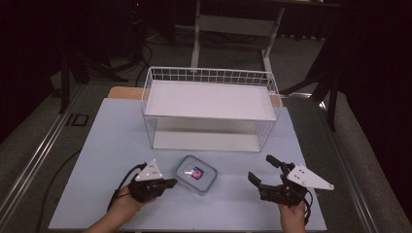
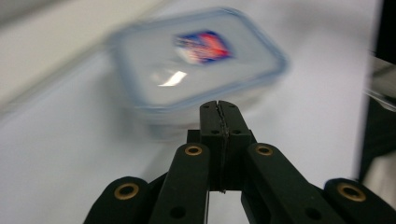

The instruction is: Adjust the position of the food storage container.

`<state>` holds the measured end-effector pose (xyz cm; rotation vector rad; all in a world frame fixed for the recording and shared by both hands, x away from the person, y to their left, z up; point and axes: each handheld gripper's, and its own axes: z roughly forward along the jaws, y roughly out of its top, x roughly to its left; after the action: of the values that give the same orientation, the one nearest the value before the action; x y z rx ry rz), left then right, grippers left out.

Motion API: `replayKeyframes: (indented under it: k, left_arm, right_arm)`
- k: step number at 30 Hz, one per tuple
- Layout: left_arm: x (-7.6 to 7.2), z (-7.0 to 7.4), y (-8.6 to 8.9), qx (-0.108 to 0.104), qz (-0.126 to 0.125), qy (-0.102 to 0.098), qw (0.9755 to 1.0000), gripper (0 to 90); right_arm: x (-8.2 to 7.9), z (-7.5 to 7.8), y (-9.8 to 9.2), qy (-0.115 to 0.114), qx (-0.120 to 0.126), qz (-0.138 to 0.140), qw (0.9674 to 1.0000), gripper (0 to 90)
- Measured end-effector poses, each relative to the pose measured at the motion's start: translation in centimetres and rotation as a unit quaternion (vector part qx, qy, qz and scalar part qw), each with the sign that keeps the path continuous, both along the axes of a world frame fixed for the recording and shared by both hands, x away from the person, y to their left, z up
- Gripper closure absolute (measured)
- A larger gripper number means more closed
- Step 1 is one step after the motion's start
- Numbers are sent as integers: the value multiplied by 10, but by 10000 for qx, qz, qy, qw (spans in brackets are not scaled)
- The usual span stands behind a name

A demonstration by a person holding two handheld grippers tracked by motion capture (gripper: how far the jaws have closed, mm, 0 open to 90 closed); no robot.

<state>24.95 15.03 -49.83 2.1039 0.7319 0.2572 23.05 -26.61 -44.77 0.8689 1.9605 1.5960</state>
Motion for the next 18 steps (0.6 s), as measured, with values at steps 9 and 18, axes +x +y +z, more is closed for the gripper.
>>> replayKeyframes:
  k: [9,18]
  left_arm:
    - [33,-14,13,373,357,23,9987,900]
    - [39,-27,-5,321,100,247,9991,900]
  right_arm:
    - [1,-1,2,42,11,17,10000,140]
    - [1,-3,2,125,26,122,9998,140]
